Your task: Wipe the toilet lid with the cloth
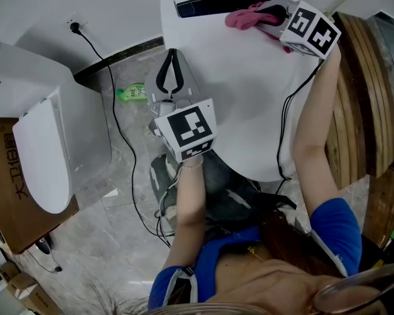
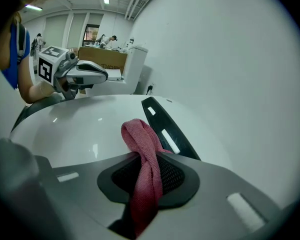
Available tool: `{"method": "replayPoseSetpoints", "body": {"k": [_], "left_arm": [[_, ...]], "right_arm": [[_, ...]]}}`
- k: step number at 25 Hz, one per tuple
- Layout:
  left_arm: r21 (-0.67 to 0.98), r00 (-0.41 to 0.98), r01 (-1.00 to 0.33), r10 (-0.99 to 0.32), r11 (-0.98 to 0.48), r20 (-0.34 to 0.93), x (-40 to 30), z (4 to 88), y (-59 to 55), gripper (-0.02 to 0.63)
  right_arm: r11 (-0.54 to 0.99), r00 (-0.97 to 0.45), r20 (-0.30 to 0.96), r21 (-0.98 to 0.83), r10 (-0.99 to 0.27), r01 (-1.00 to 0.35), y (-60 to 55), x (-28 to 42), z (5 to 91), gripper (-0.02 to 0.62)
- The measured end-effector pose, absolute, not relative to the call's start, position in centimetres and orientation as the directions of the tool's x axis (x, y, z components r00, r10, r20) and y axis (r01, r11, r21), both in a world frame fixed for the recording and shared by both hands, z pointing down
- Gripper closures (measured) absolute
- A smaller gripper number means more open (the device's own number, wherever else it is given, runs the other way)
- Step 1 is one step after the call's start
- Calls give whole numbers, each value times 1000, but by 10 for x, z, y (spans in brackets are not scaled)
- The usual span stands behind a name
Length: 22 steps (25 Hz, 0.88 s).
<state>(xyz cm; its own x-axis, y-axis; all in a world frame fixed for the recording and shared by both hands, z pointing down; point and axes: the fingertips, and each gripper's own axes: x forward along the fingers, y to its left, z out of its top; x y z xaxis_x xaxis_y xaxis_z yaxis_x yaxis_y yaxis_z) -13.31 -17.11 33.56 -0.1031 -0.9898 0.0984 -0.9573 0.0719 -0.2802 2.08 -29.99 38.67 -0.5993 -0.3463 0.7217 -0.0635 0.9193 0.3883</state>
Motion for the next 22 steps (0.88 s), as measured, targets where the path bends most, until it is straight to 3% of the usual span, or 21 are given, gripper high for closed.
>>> {"method": "replayPoseSetpoints", "body": {"k": [22], "left_arm": [[-287, -91, -956, -990, 56, 108, -130, 337, -174, 603]], "right_arm": [[909, -543, 733, 379, -409, -173, -324, 80, 390, 517]]}}
